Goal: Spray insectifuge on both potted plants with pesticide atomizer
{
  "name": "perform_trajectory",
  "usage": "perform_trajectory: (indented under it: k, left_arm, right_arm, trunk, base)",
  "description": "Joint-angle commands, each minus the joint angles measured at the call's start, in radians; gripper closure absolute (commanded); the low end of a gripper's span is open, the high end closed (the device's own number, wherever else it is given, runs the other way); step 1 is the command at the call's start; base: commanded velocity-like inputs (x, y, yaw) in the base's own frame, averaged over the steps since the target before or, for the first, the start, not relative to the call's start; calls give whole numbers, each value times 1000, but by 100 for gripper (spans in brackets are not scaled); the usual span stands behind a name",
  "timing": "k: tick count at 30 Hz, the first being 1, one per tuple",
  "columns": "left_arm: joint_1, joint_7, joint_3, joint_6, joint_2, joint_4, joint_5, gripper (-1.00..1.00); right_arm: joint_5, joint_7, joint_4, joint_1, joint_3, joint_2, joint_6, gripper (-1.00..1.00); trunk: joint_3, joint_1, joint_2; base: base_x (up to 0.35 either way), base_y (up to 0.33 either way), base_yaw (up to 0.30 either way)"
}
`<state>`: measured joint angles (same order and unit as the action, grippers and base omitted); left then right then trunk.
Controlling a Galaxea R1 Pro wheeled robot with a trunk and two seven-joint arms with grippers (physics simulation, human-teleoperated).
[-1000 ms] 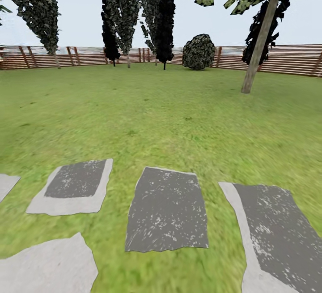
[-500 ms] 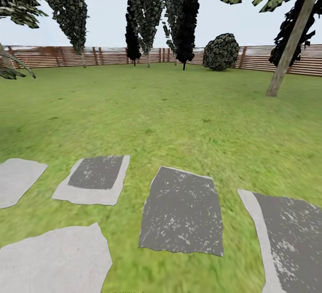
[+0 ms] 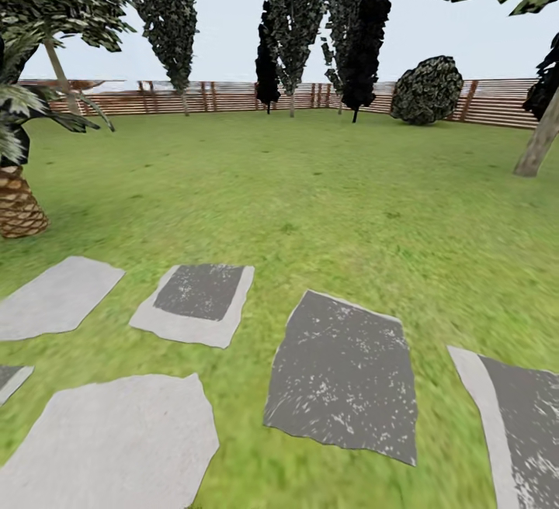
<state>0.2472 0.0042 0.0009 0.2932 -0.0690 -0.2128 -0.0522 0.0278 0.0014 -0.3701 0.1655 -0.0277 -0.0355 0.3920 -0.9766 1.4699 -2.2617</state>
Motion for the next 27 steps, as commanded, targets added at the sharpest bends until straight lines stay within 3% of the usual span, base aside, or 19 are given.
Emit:
perform_trajectory:
  k: [1, 27]
  left_arm:
    - [1, 0, 0, 3, 1, 1, -6, -100]
    - [0, 2, 2, 3, -2, 1, -9, -100]
  right_arm:
    - [3, 0, 0, 0, -3, 0, 3, -100]
    - [3, -6, -3, 0, -5, 0, 4, -100]
  trunk:
    - [-1, 0, 0]
    - [2, 0, 0]
  base:
    - [0, 0, 277]
    - [0, 0, 277]
